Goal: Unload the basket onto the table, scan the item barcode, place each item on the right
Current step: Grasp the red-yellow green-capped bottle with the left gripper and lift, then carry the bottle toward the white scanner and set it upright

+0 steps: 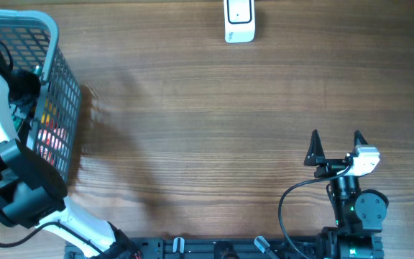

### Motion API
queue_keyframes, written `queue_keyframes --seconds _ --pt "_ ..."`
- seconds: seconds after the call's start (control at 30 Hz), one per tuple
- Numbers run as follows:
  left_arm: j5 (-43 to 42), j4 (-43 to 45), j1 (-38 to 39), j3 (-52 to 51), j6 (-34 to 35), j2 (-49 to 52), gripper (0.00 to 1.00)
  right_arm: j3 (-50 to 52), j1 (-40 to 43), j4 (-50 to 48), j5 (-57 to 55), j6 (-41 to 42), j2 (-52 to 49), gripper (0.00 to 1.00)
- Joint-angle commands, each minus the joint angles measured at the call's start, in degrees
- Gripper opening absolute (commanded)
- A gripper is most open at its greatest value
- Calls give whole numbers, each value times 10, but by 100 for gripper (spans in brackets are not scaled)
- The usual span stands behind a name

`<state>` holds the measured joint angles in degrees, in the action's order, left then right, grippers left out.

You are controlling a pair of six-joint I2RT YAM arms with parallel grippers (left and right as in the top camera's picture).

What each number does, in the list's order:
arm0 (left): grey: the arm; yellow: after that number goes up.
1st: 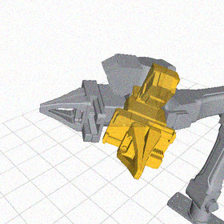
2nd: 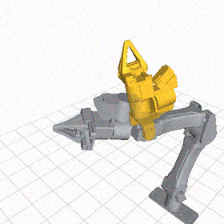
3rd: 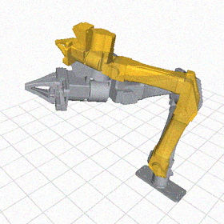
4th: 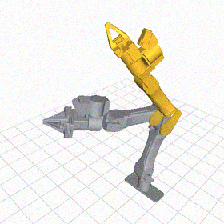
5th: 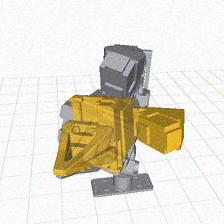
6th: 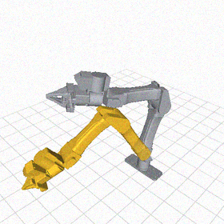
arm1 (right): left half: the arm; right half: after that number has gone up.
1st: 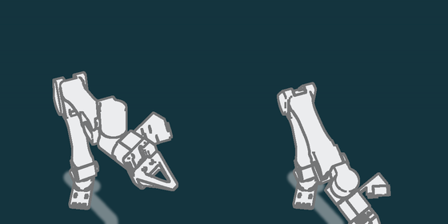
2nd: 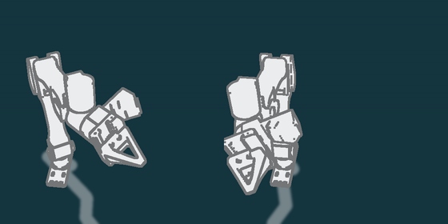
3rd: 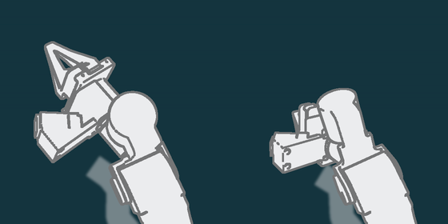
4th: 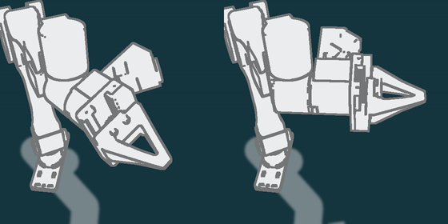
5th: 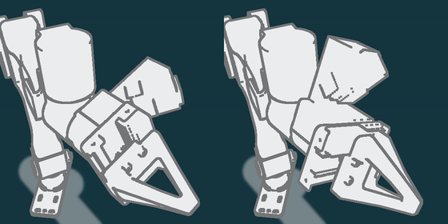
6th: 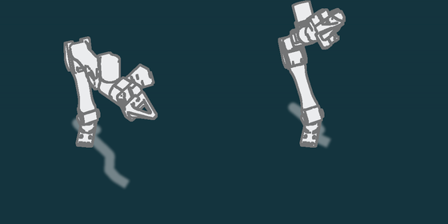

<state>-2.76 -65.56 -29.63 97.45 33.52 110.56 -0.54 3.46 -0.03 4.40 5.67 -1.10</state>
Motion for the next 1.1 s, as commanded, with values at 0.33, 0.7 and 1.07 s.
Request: queue_keyframes --seconds 0.33,0.7,1.07 --pt "9 -9 1 31 0 -90 64 2 1 -1 -8 -10 3 100" --pt "-54 -4 1 116 0 -187 65 2 1 -1 -8 -10 3 100" --pt "-162 58 17 132 35 -270 64 2 1 -1 -8 -10 3 100"
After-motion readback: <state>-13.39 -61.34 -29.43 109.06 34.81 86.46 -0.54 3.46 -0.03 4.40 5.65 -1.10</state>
